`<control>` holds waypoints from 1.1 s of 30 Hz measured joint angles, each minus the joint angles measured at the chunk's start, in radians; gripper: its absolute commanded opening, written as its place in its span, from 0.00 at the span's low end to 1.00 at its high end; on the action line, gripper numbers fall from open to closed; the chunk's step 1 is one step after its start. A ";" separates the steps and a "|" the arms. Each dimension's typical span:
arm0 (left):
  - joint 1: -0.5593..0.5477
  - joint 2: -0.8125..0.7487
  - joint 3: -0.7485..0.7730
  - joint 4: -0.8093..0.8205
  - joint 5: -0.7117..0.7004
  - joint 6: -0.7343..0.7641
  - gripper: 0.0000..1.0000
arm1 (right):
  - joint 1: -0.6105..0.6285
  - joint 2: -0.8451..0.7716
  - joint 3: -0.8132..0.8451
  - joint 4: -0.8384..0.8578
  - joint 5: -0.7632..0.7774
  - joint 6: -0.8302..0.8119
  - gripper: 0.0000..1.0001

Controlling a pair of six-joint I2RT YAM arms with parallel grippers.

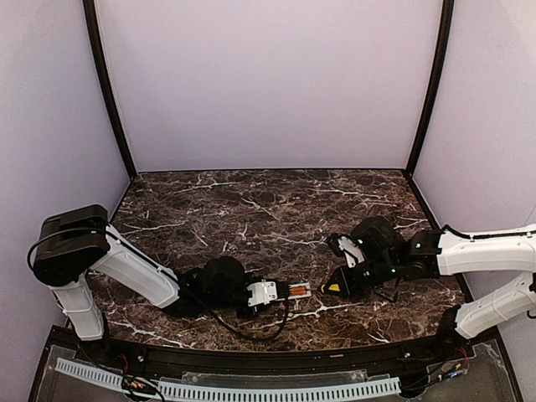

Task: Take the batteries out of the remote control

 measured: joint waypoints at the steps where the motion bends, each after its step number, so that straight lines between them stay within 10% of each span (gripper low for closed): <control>1: 0.002 0.000 0.000 0.000 0.005 -0.001 0.00 | 0.000 -0.003 -0.003 0.002 -0.002 -0.002 0.00; 33: 0.029 0.000 -0.001 -0.030 0.120 -0.046 0.00 | 0.000 -0.058 -0.048 0.012 -0.043 -0.026 0.00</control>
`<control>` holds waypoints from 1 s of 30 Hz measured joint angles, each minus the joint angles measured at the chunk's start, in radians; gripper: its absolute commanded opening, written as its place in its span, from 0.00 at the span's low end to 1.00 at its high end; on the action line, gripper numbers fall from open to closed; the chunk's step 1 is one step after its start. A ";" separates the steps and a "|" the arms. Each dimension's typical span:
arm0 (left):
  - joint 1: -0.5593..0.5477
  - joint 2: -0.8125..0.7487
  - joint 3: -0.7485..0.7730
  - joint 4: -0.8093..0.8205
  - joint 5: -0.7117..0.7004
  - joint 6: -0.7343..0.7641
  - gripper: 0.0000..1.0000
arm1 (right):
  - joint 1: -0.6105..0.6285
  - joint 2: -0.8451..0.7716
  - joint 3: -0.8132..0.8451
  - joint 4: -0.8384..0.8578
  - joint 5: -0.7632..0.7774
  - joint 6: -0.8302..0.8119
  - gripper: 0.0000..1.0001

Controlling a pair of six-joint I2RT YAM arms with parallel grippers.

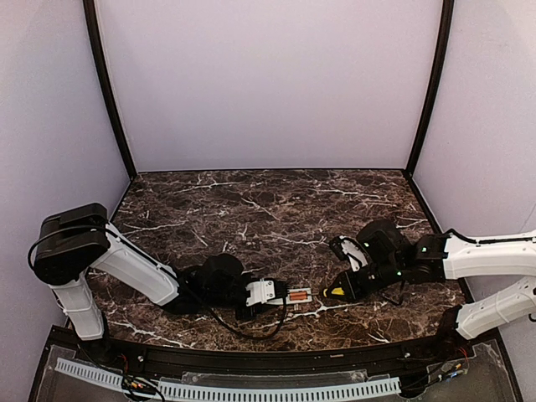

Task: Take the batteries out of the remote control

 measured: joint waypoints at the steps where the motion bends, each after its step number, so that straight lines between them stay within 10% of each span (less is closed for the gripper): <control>1: 0.000 0.000 0.000 0.000 0.000 0.000 0.00 | 0.000 0.000 0.000 0.000 0.000 -0.002 0.00; 30: 0.000 0.000 0.020 -0.043 0.004 -0.003 0.00 | 0.008 -0.017 0.016 -0.040 0.000 -0.024 0.00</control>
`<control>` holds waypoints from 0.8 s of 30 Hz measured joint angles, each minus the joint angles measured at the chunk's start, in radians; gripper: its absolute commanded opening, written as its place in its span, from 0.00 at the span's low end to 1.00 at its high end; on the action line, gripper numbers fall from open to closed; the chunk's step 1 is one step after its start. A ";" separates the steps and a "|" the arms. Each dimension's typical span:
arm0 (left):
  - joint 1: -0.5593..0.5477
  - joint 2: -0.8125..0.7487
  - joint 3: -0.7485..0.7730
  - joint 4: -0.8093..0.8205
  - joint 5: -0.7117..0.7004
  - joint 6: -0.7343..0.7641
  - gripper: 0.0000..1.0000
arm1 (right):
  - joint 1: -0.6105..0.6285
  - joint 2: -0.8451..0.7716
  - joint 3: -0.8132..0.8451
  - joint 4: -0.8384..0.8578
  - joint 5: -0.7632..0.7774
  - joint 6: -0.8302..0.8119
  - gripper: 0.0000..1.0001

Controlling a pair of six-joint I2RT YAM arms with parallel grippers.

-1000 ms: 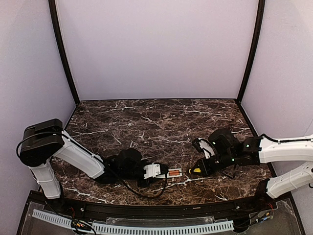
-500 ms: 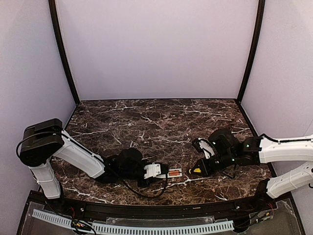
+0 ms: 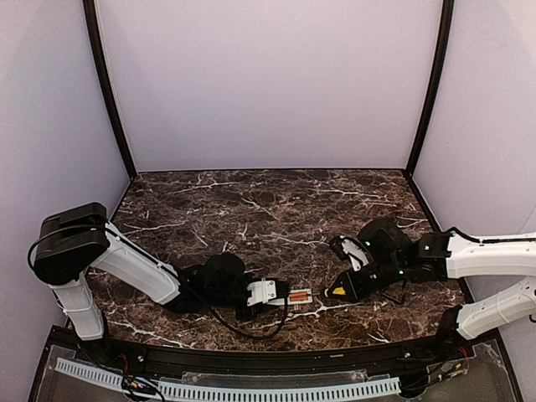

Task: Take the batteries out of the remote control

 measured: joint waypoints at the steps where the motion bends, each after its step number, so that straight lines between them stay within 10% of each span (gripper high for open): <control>1: 0.000 0.000 0.000 -0.001 0.000 0.000 0.00 | 0.001 0.000 0.002 -0.003 0.000 0.000 0.00; 24: 0.000 0.011 0.000 -0.016 -0.011 -0.011 0.00 | 0.021 -0.008 0.051 -0.040 0.007 -0.011 0.00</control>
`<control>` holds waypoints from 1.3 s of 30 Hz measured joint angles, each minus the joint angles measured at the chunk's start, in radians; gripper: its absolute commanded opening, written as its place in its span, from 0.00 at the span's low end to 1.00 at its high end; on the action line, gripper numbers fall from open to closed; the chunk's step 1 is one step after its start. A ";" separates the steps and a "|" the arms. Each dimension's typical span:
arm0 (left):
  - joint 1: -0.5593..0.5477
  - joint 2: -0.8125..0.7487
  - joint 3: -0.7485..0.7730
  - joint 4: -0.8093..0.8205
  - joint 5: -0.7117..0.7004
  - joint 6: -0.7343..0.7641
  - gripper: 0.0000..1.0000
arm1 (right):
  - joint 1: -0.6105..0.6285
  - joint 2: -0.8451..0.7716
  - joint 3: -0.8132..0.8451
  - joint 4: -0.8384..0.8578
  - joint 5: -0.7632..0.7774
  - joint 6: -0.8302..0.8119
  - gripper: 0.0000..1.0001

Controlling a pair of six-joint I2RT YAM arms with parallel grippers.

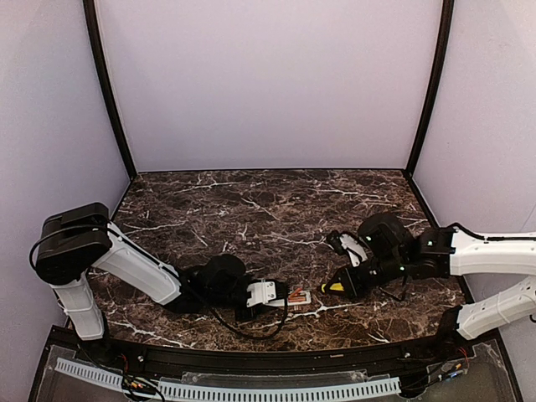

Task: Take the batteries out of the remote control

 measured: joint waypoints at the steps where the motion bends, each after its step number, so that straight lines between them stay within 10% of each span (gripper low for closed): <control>1: 0.000 0.000 0.000 0.003 0.006 0.002 0.00 | 0.000 -0.005 0.004 0.023 -0.010 -0.002 0.00; 17: -0.030 0.012 0.014 0.003 0.073 0.013 0.00 | 0.039 -0.006 0.046 0.196 -0.090 -0.011 0.00; 39: -0.030 -0.032 -0.031 0.029 0.029 0.048 0.00 | 0.039 -0.020 0.104 0.018 0.085 -0.030 0.00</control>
